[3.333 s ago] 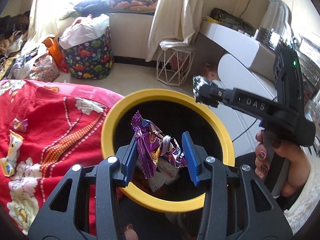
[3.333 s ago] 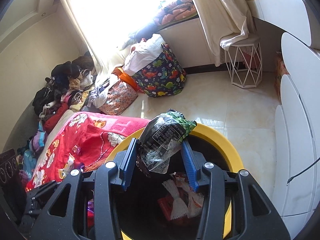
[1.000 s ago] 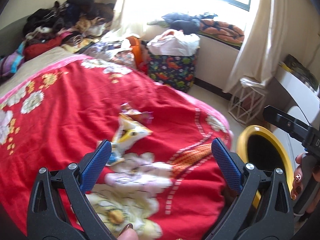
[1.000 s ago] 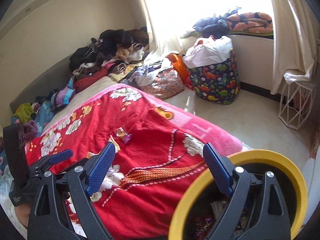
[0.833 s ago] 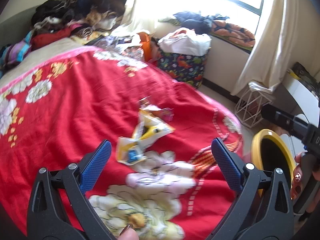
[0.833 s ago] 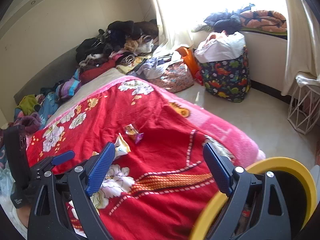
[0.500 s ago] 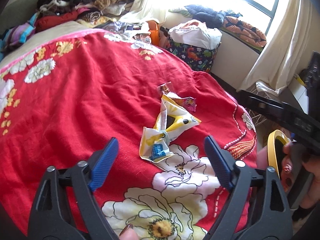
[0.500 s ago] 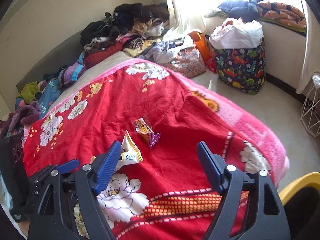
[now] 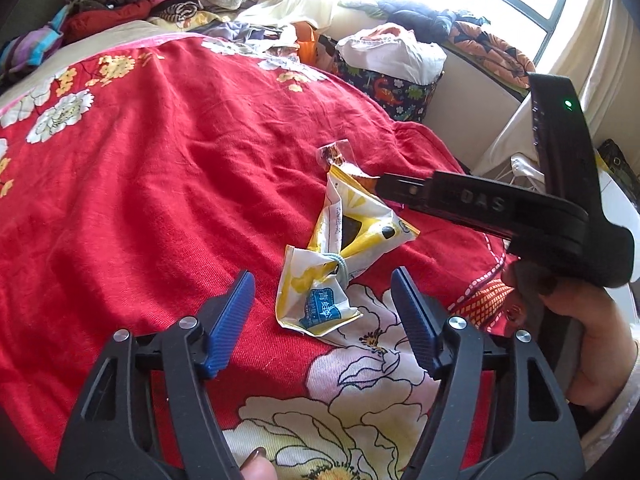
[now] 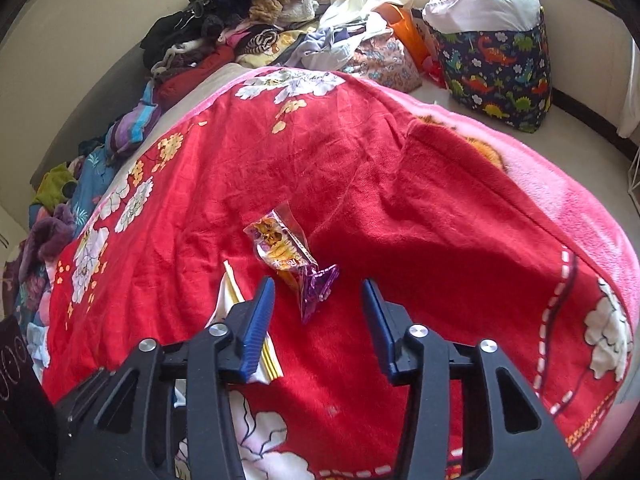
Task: Collect trash
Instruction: 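Grasp the small orange-purple candy wrapper with the right tool while the left tool grasps the yellow-white snack wrapper, then carry the candy wrapper and yellow-white snack wrapper in both tools over the bin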
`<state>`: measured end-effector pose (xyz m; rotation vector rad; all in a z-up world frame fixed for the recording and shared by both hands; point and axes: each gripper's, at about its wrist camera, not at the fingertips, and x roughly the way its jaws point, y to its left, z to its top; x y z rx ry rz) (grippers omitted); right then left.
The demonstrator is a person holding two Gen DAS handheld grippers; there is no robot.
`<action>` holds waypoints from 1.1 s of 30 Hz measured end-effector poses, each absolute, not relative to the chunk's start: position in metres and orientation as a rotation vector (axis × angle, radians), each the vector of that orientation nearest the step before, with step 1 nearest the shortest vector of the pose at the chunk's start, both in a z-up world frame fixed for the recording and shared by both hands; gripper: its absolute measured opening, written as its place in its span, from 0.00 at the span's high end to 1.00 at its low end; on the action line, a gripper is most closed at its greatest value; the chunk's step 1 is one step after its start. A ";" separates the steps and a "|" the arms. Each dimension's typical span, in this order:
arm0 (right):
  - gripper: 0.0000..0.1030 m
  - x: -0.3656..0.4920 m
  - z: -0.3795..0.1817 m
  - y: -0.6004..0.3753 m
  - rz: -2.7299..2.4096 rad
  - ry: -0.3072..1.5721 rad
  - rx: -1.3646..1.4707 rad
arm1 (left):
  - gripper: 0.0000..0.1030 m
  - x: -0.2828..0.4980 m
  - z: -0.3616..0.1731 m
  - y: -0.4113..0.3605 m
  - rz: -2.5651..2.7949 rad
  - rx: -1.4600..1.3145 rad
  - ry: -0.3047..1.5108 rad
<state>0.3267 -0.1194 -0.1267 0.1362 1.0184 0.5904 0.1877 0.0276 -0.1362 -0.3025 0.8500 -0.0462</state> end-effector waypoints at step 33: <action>0.85 0.217 -0.047 -0.265 0.498 0.769 0.261 | 0.77 0.182 -0.103 -0.028 -0.138 -0.207 0.799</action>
